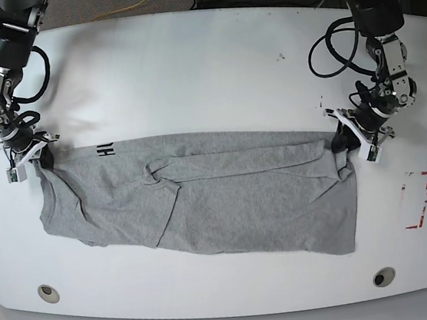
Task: Layout the t-shirt on the table in an organized manner, then fold the t-shirt properly
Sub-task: 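Drag the pinched folded edge with both grippers away from the hem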
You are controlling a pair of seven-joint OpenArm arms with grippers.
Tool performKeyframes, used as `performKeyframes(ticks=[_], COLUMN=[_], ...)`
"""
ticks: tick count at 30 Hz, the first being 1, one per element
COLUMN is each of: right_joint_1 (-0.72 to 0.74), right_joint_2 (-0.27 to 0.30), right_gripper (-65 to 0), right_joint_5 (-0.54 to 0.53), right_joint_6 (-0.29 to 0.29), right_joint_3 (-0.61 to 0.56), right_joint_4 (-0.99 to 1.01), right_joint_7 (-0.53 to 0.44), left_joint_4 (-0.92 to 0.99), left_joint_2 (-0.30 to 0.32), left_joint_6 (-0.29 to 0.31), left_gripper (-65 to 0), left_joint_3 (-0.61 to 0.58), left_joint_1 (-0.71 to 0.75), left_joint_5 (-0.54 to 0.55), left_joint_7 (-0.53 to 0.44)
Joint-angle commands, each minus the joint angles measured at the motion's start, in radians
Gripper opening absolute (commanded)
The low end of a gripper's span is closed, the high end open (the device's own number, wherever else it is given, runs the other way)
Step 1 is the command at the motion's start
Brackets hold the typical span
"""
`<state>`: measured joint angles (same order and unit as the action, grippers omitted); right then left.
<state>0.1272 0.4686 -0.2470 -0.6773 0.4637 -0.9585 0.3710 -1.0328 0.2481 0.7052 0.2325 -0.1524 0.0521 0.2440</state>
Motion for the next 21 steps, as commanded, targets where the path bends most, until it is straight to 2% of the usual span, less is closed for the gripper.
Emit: performKeyframes(ticks=[1,11,16,21], right_joint_1=[0.018,-0.027,-0.136,-0.238], right_joint_2=[0.025,0.029,0.031,0.028], right_gripper=[-65.0,-65.0,-65.0,-65.0], right_joint_5=[-0.015,-0.022,-0.084,-0.102], right_joint_6=[-0.002,-0.003,-0.003,-0.002], right_joint_3=[0.007,0.01,0.063,0.086], right_joint_4=[-0.018,-0.04,-0.146,-0.276], right_joint_7=[-0.011,0.015,0.061,0.136], left_joint_4=[-0.002,-0.088,-0.191,-0.309], left_joint_2=[0.009,0.009,0.012,0.038], left_joint_6=[-0.007,-0.007,-0.007,-0.007], left_gripper=[-65.0,-65.0,-65.0,-65.0], left_joint_3=[0.0,0.003,0.006,0.006], left_joint_1=[-0.002,0.078,0.167,0.254], left_joint_5=[-0.037,-0.036,-0.036,-0.036], left_joint_7=[0.053,0.056,0.068,0.128])
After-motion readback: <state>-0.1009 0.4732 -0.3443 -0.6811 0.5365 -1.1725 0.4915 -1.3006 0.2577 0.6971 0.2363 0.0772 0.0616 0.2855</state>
